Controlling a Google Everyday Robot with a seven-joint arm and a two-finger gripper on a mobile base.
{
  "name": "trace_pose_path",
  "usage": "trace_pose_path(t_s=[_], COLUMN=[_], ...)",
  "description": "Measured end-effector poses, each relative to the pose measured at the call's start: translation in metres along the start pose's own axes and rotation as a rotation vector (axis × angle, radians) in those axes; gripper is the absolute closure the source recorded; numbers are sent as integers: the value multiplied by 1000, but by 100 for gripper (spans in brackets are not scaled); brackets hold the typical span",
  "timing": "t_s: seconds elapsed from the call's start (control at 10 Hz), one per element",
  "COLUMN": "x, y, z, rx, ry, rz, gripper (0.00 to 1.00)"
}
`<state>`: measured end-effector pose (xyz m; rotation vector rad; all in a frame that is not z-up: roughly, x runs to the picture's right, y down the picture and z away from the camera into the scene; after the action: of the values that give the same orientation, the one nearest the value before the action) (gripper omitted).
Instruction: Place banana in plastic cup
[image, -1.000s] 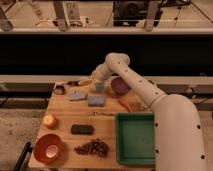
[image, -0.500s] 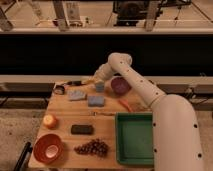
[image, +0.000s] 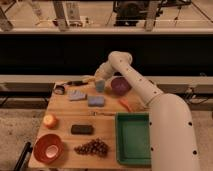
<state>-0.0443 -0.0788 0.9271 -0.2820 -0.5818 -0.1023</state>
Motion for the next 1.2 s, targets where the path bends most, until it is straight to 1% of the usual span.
trace_pose_path(t_s=[0.4, 0.5, 0.6, 1.2], x=[12, 14, 15, 17], y=[-2, -2, -3, -4], z=[3, 4, 6, 10], rx=[-4, -7, -9, -6], ry=[16, 22, 27, 65], rz=[22, 29, 38, 87], gripper=[100, 98, 91, 28])
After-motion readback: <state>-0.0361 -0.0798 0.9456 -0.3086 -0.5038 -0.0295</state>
